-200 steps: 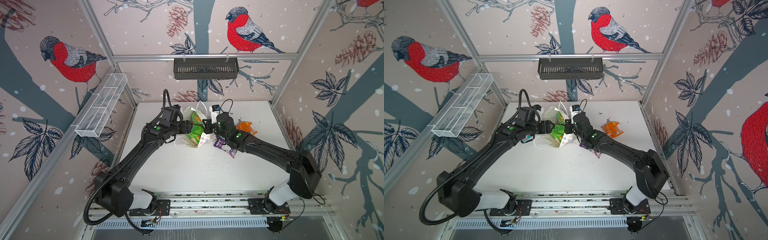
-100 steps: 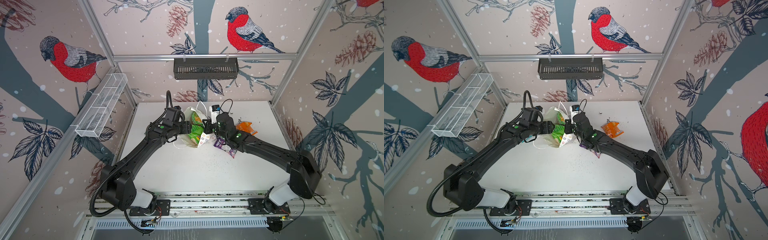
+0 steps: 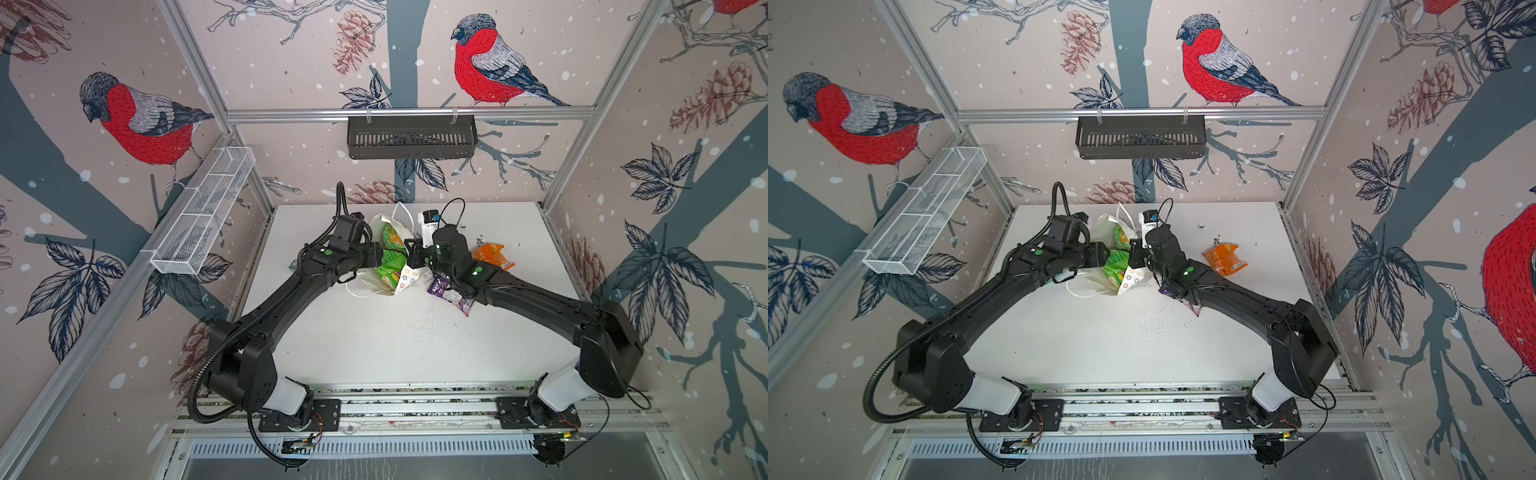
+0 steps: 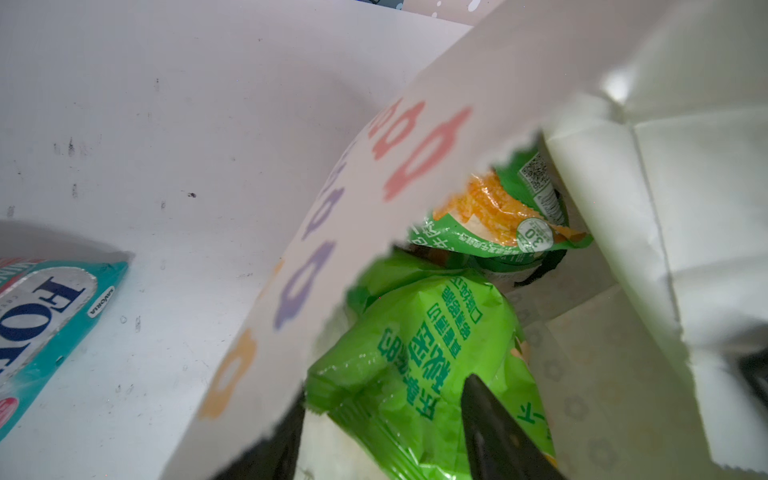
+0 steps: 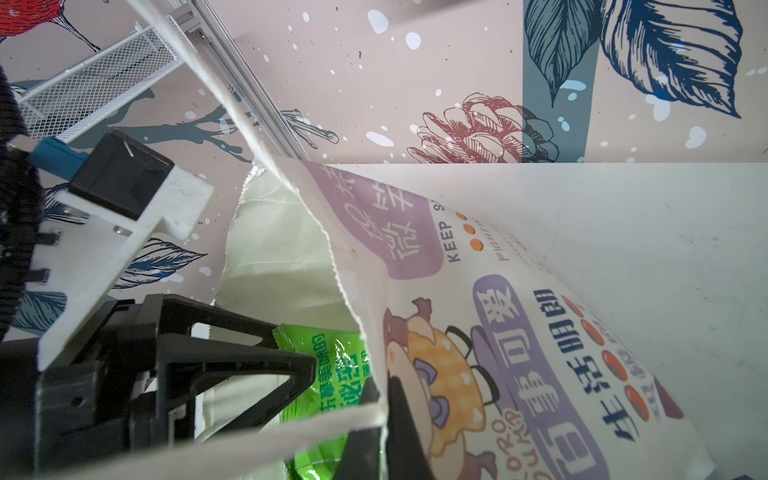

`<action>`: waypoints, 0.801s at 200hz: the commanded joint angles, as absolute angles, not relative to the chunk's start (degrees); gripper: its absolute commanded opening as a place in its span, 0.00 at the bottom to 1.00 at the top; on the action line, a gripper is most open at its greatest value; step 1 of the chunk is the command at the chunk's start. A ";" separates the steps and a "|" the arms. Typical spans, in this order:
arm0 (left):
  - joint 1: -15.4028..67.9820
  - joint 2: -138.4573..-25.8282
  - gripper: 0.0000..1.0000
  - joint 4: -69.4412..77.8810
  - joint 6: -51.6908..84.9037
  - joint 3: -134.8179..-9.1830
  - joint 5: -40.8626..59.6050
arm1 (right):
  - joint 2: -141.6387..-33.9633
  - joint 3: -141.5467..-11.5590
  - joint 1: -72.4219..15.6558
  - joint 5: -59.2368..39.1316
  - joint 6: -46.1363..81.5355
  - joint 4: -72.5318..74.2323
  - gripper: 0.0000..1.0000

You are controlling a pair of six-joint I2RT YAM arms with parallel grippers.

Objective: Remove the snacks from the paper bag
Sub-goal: 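Lower the left gripper into the bag and grasp the green chip packet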

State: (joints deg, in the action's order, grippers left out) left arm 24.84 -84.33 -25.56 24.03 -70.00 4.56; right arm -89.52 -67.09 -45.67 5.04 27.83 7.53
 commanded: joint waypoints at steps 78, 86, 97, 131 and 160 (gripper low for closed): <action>24.87 -85.82 0.58 -24.04 24.46 -68.50 3.84 | -89.66 -67.41 -46.05 6.06 27.60 7.30 0.00; 24.87 -85.95 0.58 -23.95 24.69 -68.42 3.23 | -89.74 -67.41 -46.05 6.06 27.60 7.30 0.00; 24.87 -85.91 0.58 -23.61 24.83 -68.06 2.54 | -89.72 -67.41 -46.13 6.06 27.58 7.32 0.00; 24.87 -85.86 0.48 -21.33 25.89 -66.90 1.98 | -89.98 -67.49 -46.15 6.07 27.60 7.38 0.00; 24.87 -86.72 0.44 -19.56 26.69 -67.00 3.27 | -90.09 -67.49 -46.16 6.02 27.73 7.47 0.00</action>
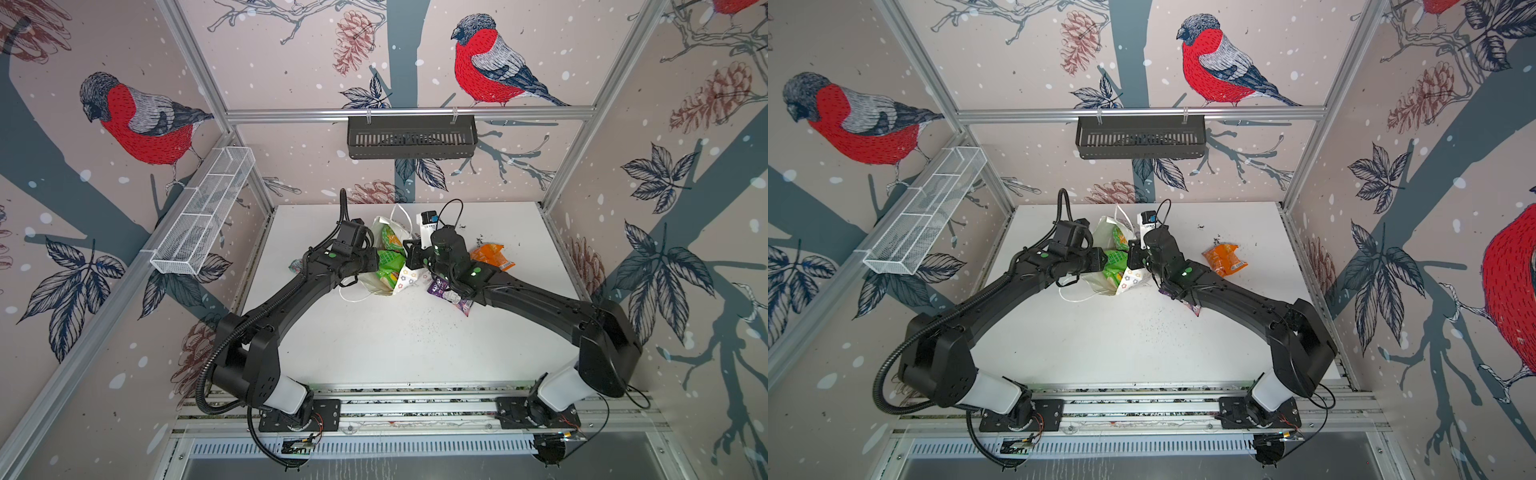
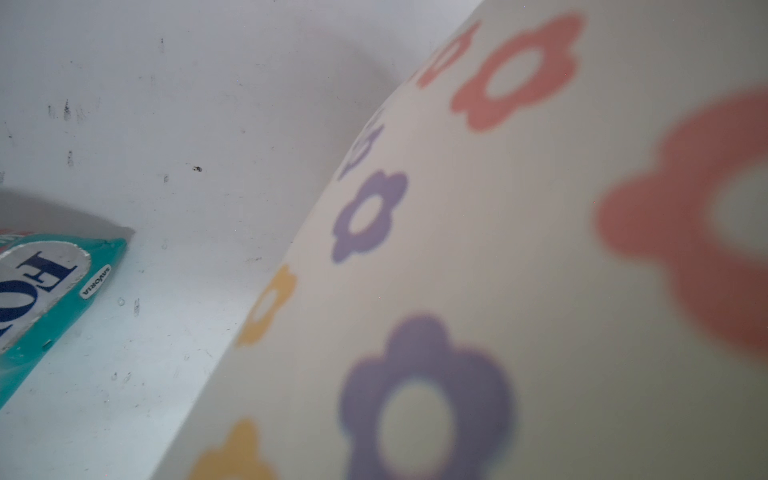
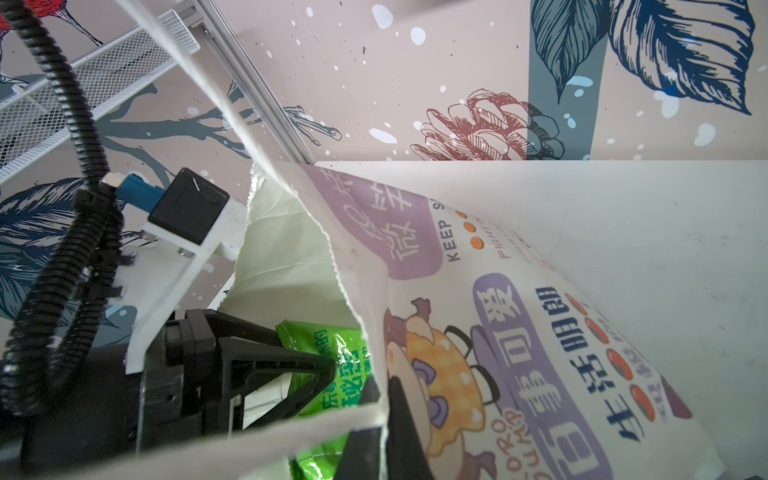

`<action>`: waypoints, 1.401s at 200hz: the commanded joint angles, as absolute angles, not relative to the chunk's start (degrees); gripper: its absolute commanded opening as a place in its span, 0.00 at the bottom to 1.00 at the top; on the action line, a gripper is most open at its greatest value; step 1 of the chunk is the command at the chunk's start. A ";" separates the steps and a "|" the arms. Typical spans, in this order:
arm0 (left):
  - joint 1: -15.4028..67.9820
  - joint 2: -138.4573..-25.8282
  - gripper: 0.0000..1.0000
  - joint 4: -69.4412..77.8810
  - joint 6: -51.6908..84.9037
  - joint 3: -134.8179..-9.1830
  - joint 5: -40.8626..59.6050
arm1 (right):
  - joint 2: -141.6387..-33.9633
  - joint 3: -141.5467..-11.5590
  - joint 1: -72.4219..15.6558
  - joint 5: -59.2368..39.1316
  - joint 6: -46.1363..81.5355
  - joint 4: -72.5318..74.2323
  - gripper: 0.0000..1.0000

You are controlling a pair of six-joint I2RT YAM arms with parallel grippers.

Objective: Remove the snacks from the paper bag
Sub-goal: 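Lower the left gripper into the bag and grasp the green chip packet, then lift the green chip packet out of the bag with the left gripper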

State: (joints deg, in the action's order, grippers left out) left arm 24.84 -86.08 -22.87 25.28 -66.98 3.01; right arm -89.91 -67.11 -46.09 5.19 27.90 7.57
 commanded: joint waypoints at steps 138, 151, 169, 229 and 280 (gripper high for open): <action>24.96 -86.39 0.00 -19.87 27.06 -68.75 1.77 | -90.16 -67.36 -46.19 6.15 27.60 7.56 0.00; 24.96 -85.09 0.00 -20.06 26.97 -68.90 1.24 | -90.14 -67.32 -46.18 6.26 27.68 7.60 0.00; 24.96 -83.02 0.00 -20.27 26.63 -68.82 0.15 | -90.23 -67.24 -46.21 6.31 27.80 7.65 0.00; 24.96 -77.72 0.00 -21.81 26.32 -69.02 -1.85 | -90.44 -67.38 -46.13 6.94 27.77 7.47 0.00; 24.96 -72.95 0.00 -22.07 26.44 -69.42 -1.37 | -90.70 -67.41 -46.06 7.27 27.95 7.56 0.00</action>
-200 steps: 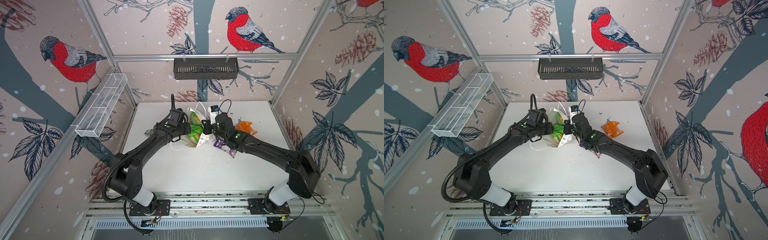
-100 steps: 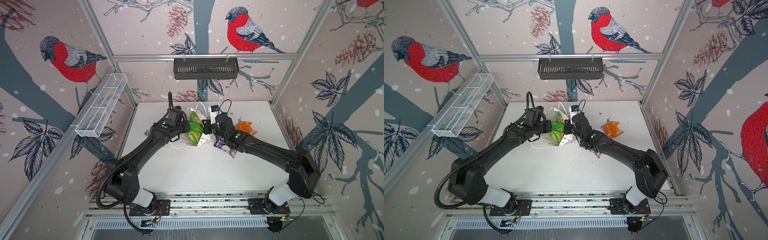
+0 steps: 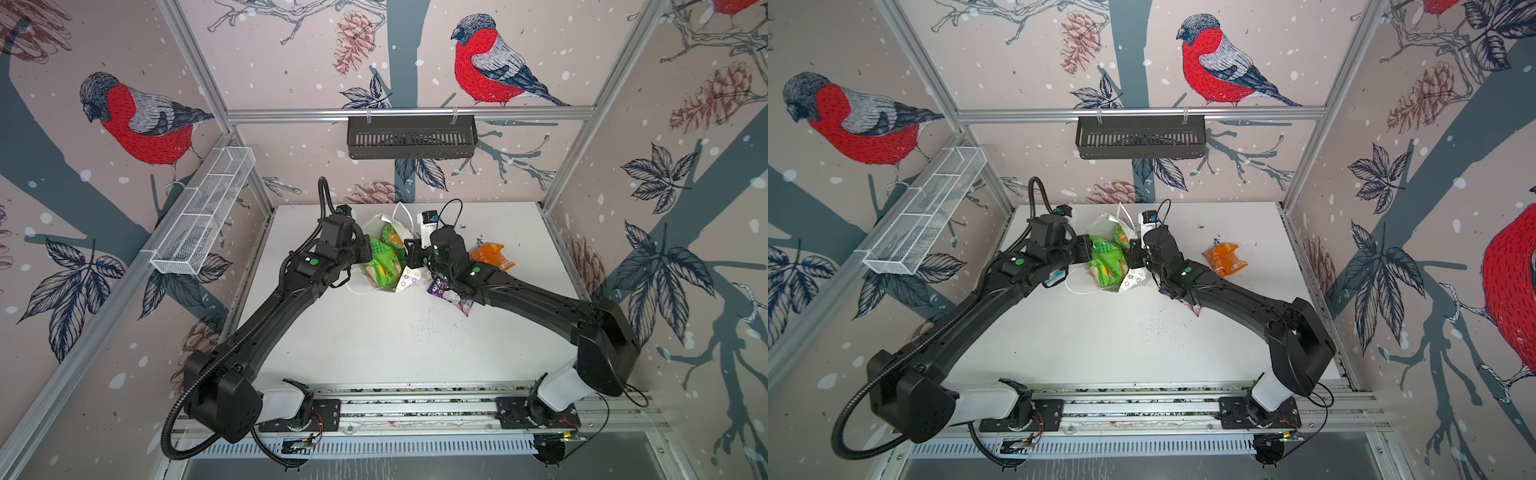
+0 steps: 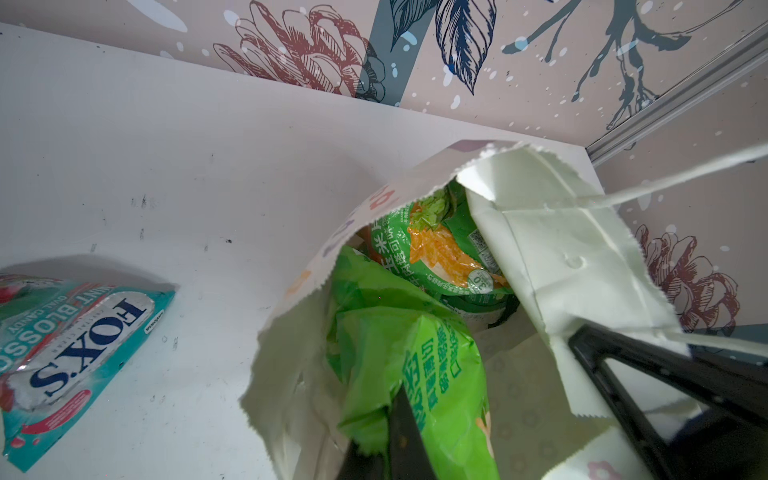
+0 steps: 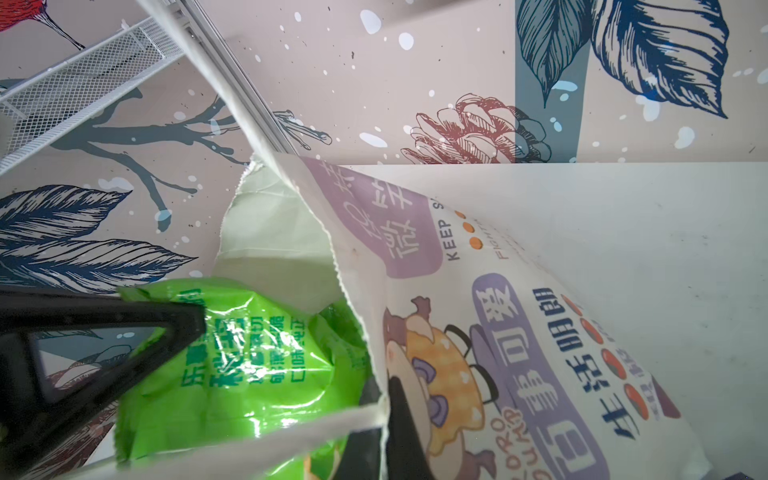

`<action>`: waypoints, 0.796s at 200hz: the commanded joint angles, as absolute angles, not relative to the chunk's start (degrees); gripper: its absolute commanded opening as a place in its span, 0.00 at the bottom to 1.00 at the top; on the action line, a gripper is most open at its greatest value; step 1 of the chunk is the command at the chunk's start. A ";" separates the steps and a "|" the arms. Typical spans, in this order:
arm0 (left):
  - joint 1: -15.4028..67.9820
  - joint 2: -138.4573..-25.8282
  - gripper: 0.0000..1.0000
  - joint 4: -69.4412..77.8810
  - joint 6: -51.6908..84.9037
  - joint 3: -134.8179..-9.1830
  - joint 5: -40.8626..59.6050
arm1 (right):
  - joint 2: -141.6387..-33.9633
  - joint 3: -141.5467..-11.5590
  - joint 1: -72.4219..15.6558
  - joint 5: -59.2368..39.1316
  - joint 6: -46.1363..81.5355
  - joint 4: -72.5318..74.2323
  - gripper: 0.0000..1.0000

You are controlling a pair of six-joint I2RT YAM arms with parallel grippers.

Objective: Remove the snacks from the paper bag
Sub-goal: 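Lift the green chip packet out of the bag with the left gripper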

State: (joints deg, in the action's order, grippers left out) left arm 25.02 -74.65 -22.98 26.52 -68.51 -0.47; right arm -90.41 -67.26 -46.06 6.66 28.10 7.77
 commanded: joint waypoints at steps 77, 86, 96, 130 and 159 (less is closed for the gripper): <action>24.87 -68.23 0.00 -26.93 24.46 -76.66 -4.25 | -91.19 -67.76 -45.92 8.63 28.38 7.28 0.00; 24.87 -67.89 0.00 -27.05 24.14 -77.47 -4.98 | -91.31 -67.76 -45.87 8.61 28.48 7.29 0.00; 24.79 -67.27 0.00 -26.43 23.80 -77.87 -5.45 | -91.32 -67.72 -45.74 8.71 28.48 7.37 0.00; 24.23 -66.25 0.00 -27.09 22.27 -80.63 -8.69 | -91.48 -67.75 -45.32 9.19 28.73 6.97 0.00; 22.74 -67.31 0.00 -29.17 21.12 -83.74 -9.38 | -91.34 -67.42 -44.90 9.32 28.82 6.77 0.00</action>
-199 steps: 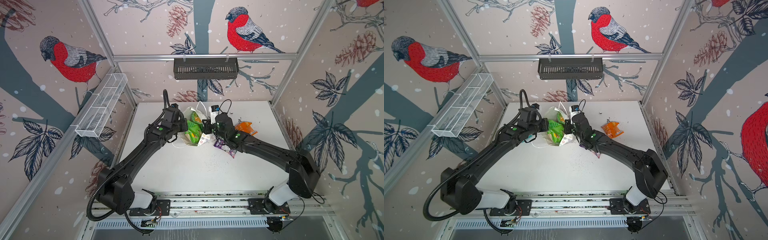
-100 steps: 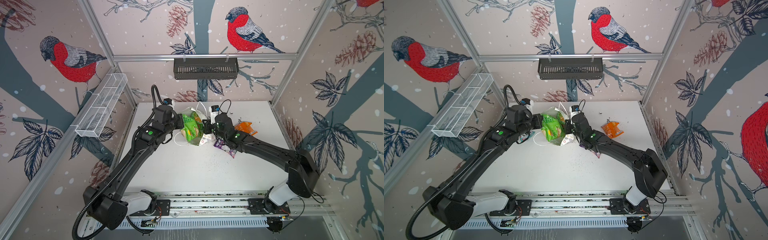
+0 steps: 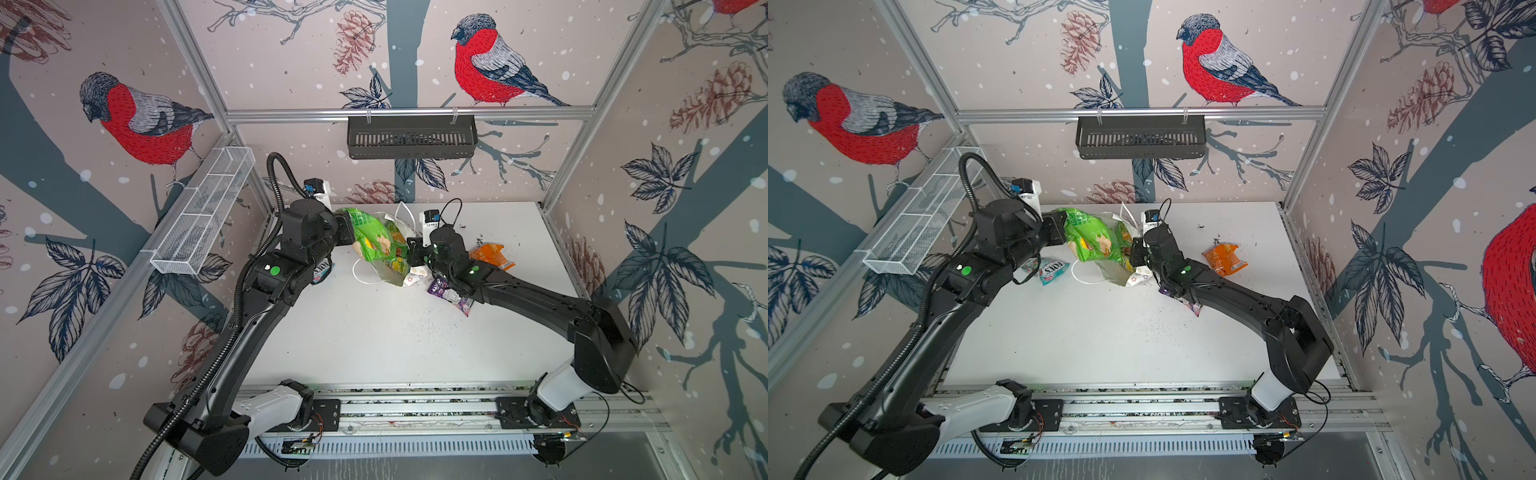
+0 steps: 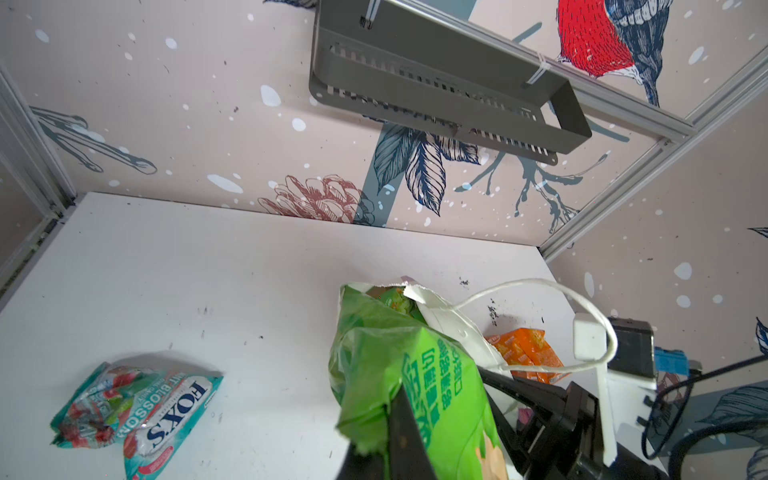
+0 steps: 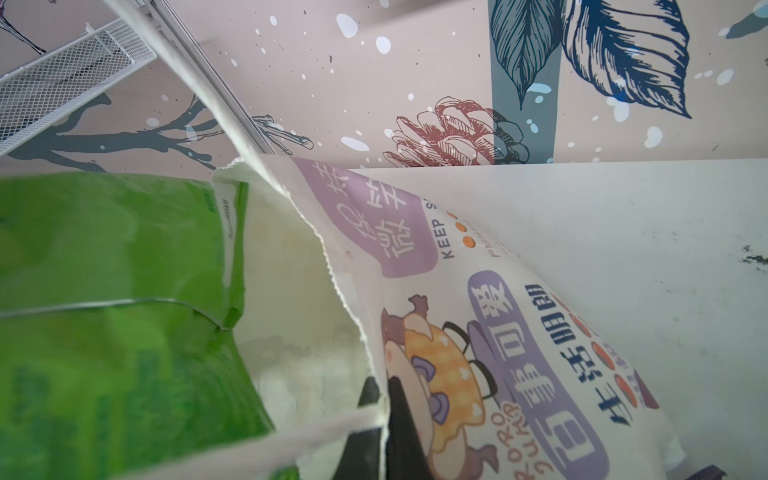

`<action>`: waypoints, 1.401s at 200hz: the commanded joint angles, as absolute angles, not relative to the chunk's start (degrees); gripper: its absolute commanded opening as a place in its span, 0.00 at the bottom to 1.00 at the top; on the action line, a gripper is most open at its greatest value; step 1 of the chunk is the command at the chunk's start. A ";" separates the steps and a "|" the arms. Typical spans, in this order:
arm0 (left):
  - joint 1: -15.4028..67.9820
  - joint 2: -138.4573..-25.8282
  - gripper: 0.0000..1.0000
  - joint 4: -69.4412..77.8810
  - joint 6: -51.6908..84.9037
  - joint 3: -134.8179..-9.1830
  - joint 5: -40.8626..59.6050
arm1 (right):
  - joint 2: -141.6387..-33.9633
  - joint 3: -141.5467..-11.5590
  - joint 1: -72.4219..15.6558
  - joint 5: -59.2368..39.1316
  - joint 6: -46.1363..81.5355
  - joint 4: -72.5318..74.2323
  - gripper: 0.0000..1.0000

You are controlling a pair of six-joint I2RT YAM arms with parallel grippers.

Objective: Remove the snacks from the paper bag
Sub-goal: 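Lift the green chip packet out of the bag with the left gripper, then lower the green packet beside the teal packet and release it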

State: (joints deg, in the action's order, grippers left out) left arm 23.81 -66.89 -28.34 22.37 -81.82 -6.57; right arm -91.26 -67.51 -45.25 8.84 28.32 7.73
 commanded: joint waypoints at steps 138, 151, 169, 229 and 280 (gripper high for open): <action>16.45 -67.06 0.00 -27.92 18.83 -86.99 -11.30 | -90.09 -67.61 -42.54 8.48 28.66 5.98 0.00; 16.41 -66.98 0.00 -27.91 18.53 -87.43 -11.92 | -89.91 -67.59 -42.28 8.27 28.57 5.89 0.00; 16.24 -67.05 0.00 -27.83 18.06 -87.72 -13.06 | -89.82 -67.50 -42.06 8.19 28.39 5.82 0.00; 15.91 -66.85 0.00 -26.15 17.47 -89.04 -13.10 | -89.38 -67.06 -41.40 7.47 28.30 5.85 0.00; 15.48 -66.85 0.00 -26.54 15.10 -90.04 -17.53 | -88.64 -66.47 -40.63 7.32 28.21 5.36 0.00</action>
